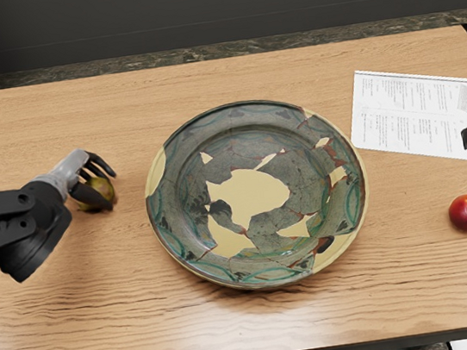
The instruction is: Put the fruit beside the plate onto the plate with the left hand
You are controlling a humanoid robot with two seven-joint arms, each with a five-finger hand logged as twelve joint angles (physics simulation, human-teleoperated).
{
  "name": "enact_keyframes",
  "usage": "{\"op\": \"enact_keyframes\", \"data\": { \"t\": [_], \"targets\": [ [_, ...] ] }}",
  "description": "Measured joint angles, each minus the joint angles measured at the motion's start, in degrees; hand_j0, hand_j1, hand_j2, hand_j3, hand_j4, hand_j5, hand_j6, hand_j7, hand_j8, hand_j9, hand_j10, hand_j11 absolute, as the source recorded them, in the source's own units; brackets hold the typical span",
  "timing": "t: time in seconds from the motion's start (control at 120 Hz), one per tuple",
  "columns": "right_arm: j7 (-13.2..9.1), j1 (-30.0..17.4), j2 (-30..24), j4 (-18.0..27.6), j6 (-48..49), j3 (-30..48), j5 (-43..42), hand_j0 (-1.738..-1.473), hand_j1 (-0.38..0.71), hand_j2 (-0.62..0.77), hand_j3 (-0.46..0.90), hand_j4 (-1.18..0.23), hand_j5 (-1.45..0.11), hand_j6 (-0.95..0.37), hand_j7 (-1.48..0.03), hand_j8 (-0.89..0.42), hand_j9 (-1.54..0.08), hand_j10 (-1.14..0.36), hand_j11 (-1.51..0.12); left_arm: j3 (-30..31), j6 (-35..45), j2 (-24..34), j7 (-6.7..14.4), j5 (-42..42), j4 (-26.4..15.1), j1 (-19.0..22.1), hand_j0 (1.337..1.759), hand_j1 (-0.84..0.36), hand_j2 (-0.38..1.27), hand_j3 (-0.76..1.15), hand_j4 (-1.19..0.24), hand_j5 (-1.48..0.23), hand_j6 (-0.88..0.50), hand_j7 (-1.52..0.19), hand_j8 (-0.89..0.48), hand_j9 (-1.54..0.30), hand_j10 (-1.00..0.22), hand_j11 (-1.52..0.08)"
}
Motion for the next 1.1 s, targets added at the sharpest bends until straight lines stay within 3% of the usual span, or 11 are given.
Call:
{"op": "enact_keyframes", "data": {
  "t": [0.342, 0.617, 0.792, 1.008, 1.1],
  "targets": [
    [0.00, 0.00, 0.00, 0.00, 0.00, 0.00, 0.00, -1.658, -0.33, 0.00, 0.00, -0.02, -0.02, -0.02, -0.02, -0.02, -0.02, -0.02, -0.02, -0.84, -1.77, 4.00, 0.18, -0.57, -4.91, -7.57, 1.655, -0.28, 0.45, 0.00, -0.69, -0.94, -0.53, -0.93, -0.48, -0.93, -0.62, -0.94],
    [0.00, 0.00, 0.00, 0.00, 0.00, 0.00, 0.00, -1.658, -0.33, 0.00, 0.00, -0.02, -0.02, -0.02, -0.02, -0.02, -0.02, -0.02, -0.02, -8.02, -9.99, 3.69, 0.45, -1.03, -5.43, -7.82, 1.656, -0.34, 0.53, 0.00, -0.68, -0.98, -0.49, -0.96, -0.44, -0.93, -0.59, -0.95],
    [0.00, 0.00, 0.00, 0.00, 0.00, 0.00, 0.00, -1.658, -0.33, 0.00, 0.00, -0.02, -0.02, -0.02, -0.02, -0.02, -0.02, -0.02, -0.02, -13.67, -14.87, 2.77, 2.11, -1.24, -5.41, -7.92, 1.656, -0.36, 0.56, 0.00, -0.68, -0.99, -0.48, -0.96, -0.43, -0.94, -0.57, -0.95],
    [0.00, 0.00, 0.00, 0.00, 0.00, 0.00, 0.00, -1.658, -0.33, 0.00, 0.00, -0.02, -0.02, -0.02, -0.02, -0.02, -0.02, -0.02, -0.02, -18.33, -18.50, -3.48, 3.37, -1.37, -5.29, -7.84, 1.656, -0.37, 0.59, 0.00, -0.68, -0.99, -0.47, -0.96, -0.42, -0.93, -0.57, -0.94],
    [0.00, 0.00, 0.00, 0.00, 0.00, 0.00, 0.00, -1.658, -0.33, 0.00, 0.00, -0.02, -0.02, -0.02, -0.02, -0.02, -0.02, -0.02, -0.02, -19.49, -19.05, -6.00, 3.64, -1.29, -5.09, -7.75, 1.656, -0.34, 0.51, 0.00, -0.69, -0.99, -0.48, -0.96, -0.44, -0.94, -0.58, -0.94]
  ]
}}
